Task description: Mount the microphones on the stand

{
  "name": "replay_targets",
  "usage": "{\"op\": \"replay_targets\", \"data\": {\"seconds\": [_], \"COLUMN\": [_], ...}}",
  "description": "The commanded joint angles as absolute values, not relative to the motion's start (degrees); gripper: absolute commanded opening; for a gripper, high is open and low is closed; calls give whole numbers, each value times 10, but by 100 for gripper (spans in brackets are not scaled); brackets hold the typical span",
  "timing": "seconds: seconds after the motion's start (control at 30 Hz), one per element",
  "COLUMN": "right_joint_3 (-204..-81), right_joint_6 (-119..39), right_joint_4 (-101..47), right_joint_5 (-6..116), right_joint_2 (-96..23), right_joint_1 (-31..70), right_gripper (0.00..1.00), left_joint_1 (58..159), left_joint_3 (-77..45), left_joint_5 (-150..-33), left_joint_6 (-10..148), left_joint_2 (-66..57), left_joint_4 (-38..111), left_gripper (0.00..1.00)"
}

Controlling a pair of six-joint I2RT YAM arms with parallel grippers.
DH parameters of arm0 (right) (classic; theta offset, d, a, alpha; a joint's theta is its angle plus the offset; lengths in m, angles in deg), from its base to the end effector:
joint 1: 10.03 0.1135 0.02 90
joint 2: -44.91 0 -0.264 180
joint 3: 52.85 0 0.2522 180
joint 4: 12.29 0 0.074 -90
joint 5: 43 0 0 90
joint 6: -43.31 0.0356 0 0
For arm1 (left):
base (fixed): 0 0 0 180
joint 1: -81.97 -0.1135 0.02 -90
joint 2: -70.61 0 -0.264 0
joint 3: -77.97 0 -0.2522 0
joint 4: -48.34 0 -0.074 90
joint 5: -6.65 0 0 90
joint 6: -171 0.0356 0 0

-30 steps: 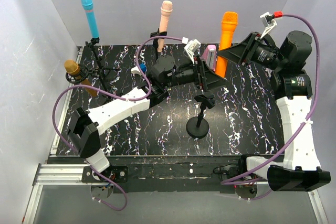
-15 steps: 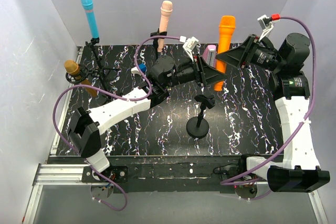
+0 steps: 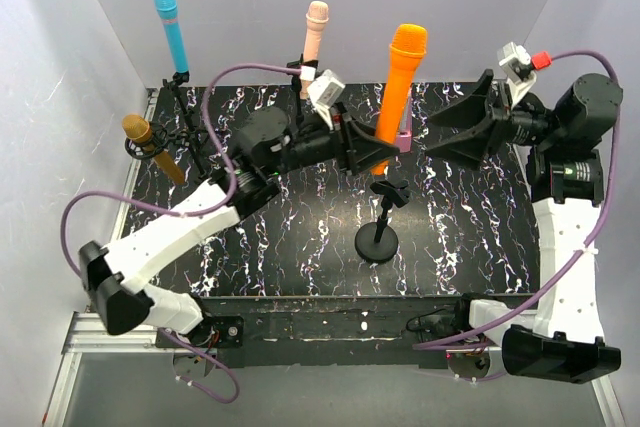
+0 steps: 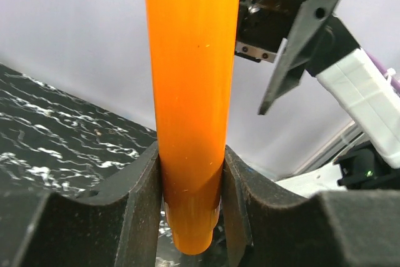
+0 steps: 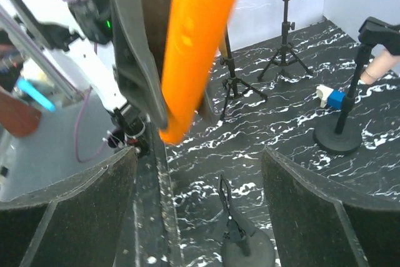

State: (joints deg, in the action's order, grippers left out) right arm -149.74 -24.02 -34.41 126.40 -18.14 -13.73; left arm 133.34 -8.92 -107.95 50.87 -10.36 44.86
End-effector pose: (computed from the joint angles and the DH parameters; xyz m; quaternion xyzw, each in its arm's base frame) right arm 0.1906 0.0227 0.5056 -0.3716 0.5859 0.4960 0.5221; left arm 0.1946 -0.2673 0.4433 0.2762 0.5961 -0.5889 0.4708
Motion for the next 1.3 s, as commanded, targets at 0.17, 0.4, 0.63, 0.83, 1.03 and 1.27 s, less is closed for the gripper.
{"op": "replay_targets", "data": {"seconds": [0.17, 0.4, 0.63, 0.83, 1.03, 1.27], "right_joint_3": [-1264, -1196, -1228, -1491, -1437, -1359], "right_joint_6": [-85, 61, 69, -499, -839, -1171], "right_joint_4": [133, 383, 198, -563, -729, -854], "right_joint_5": [1425, 1416, 1314, 1118, 1186, 1207], "right_joint_2": [-158, -154, -165, -167, -131, -120], "right_joint_1": [-151, -176, -173, -70, -70, -71], "right_gripper": [88, 89, 87, 91, 93, 94], "left_joint_1": [1330, 1330, 1330, 1331, 1330, 1330], "left_joint_3": [-150, -237, -282, -268, -284, -299], "left_joint_5": [-1063, -1023, -1000, -990, -972, -970], "left_joint_6": [773, 797, 771, 783, 792, 792], "left_joint_2": [44, 123, 153, 154, 159, 171], "left_joint_4": [260, 238, 266, 254, 253, 253], "left_gripper": [0, 0, 0, 0, 0, 0]}}
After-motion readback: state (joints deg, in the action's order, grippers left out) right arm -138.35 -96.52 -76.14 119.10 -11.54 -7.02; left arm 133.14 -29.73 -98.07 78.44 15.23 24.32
